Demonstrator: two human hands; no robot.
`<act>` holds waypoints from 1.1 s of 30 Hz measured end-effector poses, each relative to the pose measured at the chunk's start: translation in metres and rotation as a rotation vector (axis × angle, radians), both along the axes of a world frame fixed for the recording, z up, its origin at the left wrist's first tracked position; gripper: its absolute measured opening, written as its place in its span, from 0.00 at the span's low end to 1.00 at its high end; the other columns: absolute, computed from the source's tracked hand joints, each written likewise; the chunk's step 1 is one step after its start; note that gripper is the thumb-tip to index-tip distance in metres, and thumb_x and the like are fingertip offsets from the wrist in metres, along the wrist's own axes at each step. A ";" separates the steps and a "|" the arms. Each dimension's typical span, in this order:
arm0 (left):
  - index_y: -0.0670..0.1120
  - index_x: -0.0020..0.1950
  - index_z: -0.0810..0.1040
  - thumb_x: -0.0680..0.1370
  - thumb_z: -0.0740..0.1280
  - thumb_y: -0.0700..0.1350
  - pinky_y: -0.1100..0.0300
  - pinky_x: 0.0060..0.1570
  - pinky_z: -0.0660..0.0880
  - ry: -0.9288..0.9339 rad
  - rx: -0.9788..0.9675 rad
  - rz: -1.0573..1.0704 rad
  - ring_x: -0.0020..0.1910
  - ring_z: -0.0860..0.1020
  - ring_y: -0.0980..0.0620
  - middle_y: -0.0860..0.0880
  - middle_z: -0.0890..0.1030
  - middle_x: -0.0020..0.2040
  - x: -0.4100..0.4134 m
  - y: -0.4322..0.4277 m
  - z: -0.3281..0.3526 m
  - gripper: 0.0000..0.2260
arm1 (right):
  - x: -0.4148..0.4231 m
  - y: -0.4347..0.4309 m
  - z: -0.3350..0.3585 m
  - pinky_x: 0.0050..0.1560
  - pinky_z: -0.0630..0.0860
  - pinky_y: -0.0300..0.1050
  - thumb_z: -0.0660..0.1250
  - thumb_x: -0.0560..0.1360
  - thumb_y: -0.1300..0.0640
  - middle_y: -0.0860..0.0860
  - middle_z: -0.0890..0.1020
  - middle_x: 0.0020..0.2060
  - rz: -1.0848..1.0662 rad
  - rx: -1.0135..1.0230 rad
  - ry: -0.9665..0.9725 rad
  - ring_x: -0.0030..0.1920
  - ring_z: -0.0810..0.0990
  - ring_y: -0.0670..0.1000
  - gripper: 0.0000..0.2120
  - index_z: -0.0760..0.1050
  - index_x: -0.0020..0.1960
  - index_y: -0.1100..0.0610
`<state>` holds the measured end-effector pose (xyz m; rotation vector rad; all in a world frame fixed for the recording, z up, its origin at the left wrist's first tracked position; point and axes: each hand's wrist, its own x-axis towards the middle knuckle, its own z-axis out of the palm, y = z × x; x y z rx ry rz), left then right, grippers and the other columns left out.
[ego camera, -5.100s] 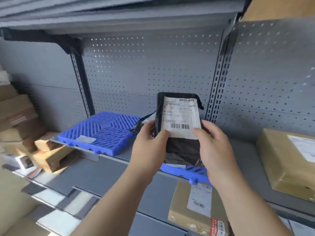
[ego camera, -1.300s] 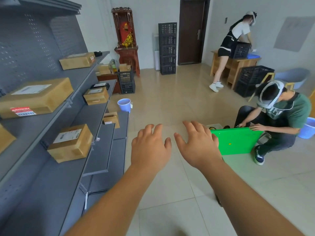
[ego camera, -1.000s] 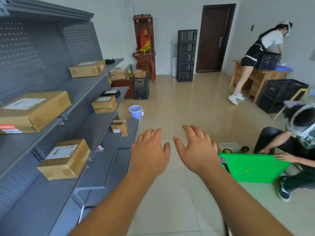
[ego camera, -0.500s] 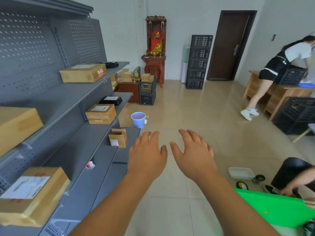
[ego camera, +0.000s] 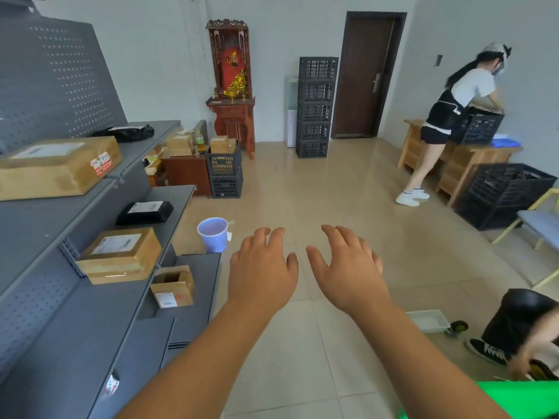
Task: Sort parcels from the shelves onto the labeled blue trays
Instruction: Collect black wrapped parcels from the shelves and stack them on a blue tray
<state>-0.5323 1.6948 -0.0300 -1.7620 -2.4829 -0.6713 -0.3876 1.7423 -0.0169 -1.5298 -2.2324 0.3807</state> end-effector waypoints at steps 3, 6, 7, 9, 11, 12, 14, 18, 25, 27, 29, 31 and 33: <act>0.54 0.78 0.64 0.82 0.59 0.56 0.47 0.66 0.71 0.010 0.000 0.014 0.73 0.68 0.46 0.50 0.67 0.77 -0.035 0.048 -0.003 0.23 | -0.036 0.053 -0.005 0.77 0.55 0.58 0.52 0.80 0.36 0.46 0.62 0.78 0.016 -0.002 0.008 0.78 0.58 0.51 0.29 0.59 0.79 0.44; 0.54 0.78 0.63 0.83 0.58 0.56 0.47 0.68 0.71 0.021 0.005 0.041 0.74 0.67 0.47 0.50 0.66 0.77 -0.070 0.099 -0.005 0.23 | -0.074 0.109 -0.010 0.77 0.55 0.59 0.52 0.80 0.35 0.46 0.62 0.79 0.049 -0.004 0.017 0.79 0.58 0.52 0.30 0.58 0.79 0.44; 0.53 0.78 0.63 0.83 0.58 0.56 0.47 0.68 0.70 0.025 0.005 0.054 0.74 0.67 0.47 0.50 0.66 0.78 -0.081 0.116 -0.006 0.23 | -0.087 0.129 -0.012 0.76 0.55 0.59 0.52 0.80 0.35 0.46 0.62 0.79 0.064 -0.002 0.021 0.79 0.58 0.52 0.30 0.58 0.79 0.44; 0.54 0.78 0.63 0.83 0.58 0.57 0.47 0.69 0.69 0.028 0.004 0.085 0.74 0.67 0.48 0.51 0.67 0.77 -0.104 0.154 -0.006 0.23 | -0.112 0.172 -0.013 0.77 0.56 0.59 0.52 0.80 0.35 0.46 0.62 0.79 0.096 0.007 0.030 0.78 0.58 0.52 0.29 0.58 0.79 0.43; 0.54 0.77 0.64 0.83 0.59 0.57 0.47 0.69 0.70 0.021 -0.007 0.123 0.73 0.68 0.48 0.51 0.68 0.76 -0.126 0.191 -0.001 0.23 | -0.138 0.217 -0.010 0.76 0.57 0.59 0.52 0.80 0.35 0.46 0.63 0.78 0.123 0.017 0.040 0.78 0.59 0.52 0.29 0.58 0.79 0.43; 0.54 0.76 0.65 0.83 0.59 0.57 0.47 0.68 0.71 0.021 -0.009 0.145 0.72 0.69 0.47 0.51 0.69 0.75 -0.137 0.208 0.003 0.22 | -0.151 0.239 -0.007 0.75 0.58 0.59 0.52 0.80 0.35 0.46 0.64 0.78 0.137 0.019 0.056 0.78 0.60 0.52 0.29 0.59 0.79 0.43; 0.53 0.73 0.67 0.82 0.59 0.57 0.47 0.65 0.72 0.034 -0.006 0.202 0.69 0.70 0.47 0.50 0.71 0.72 -0.162 0.241 0.011 0.20 | -0.181 0.281 0.001 0.74 0.60 0.58 0.53 0.81 0.36 0.46 0.65 0.77 0.181 0.026 0.092 0.77 0.62 0.52 0.28 0.60 0.78 0.43; 0.51 0.72 0.68 0.82 0.60 0.55 0.48 0.61 0.70 0.048 -0.008 0.323 0.68 0.70 0.46 0.50 0.72 0.71 -0.215 0.292 0.020 0.20 | -0.247 0.345 0.010 0.71 0.63 0.56 0.56 0.81 0.39 0.47 0.68 0.75 0.299 0.051 0.104 0.74 0.66 0.53 0.27 0.63 0.77 0.46; 0.51 0.71 0.70 0.82 0.61 0.54 0.49 0.61 0.70 0.030 -0.003 0.408 0.67 0.71 0.46 0.50 0.72 0.69 -0.312 0.375 0.011 0.18 | -0.351 0.432 0.000 0.71 0.64 0.57 0.56 0.81 0.38 0.47 0.68 0.75 0.412 0.064 0.076 0.73 0.67 0.53 0.27 0.63 0.77 0.46; 0.51 0.72 0.69 0.82 0.61 0.54 0.48 0.61 0.70 0.028 -0.009 0.410 0.68 0.70 0.46 0.50 0.71 0.71 -0.344 0.402 0.007 0.19 | -0.380 0.459 -0.003 0.71 0.64 0.57 0.56 0.81 0.37 0.46 0.68 0.75 0.408 0.058 0.068 0.74 0.66 0.53 0.27 0.63 0.77 0.45; 0.52 0.73 0.68 0.82 0.61 0.54 0.48 0.62 0.70 0.017 -0.006 0.409 0.69 0.69 0.46 0.50 0.70 0.72 -0.377 0.431 0.005 0.20 | -0.410 0.486 -0.004 0.72 0.63 0.57 0.56 0.81 0.38 0.46 0.67 0.76 0.398 0.047 0.067 0.75 0.65 0.53 0.27 0.62 0.78 0.45; 0.52 0.75 0.67 0.82 0.61 0.54 0.47 0.63 0.70 -0.001 0.006 0.399 0.69 0.69 0.46 0.50 0.70 0.73 -0.410 0.459 0.007 0.21 | -0.439 0.512 -0.002 0.73 0.62 0.56 0.56 0.81 0.38 0.47 0.67 0.76 0.382 0.036 0.075 0.75 0.64 0.53 0.27 0.62 0.78 0.45; 0.52 0.77 0.65 0.82 0.61 0.54 0.48 0.64 0.69 -0.004 0.020 0.377 0.70 0.69 0.46 0.50 0.69 0.73 -0.439 0.486 0.011 0.23 | -0.466 0.537 0.002 0.73 0.62 0.56 0.56 0.81 0.38 0.47 0.67 0.76 0.364 0.034 0.090 0.75 0.64 0.53 0.27 0.62 0.78 0.44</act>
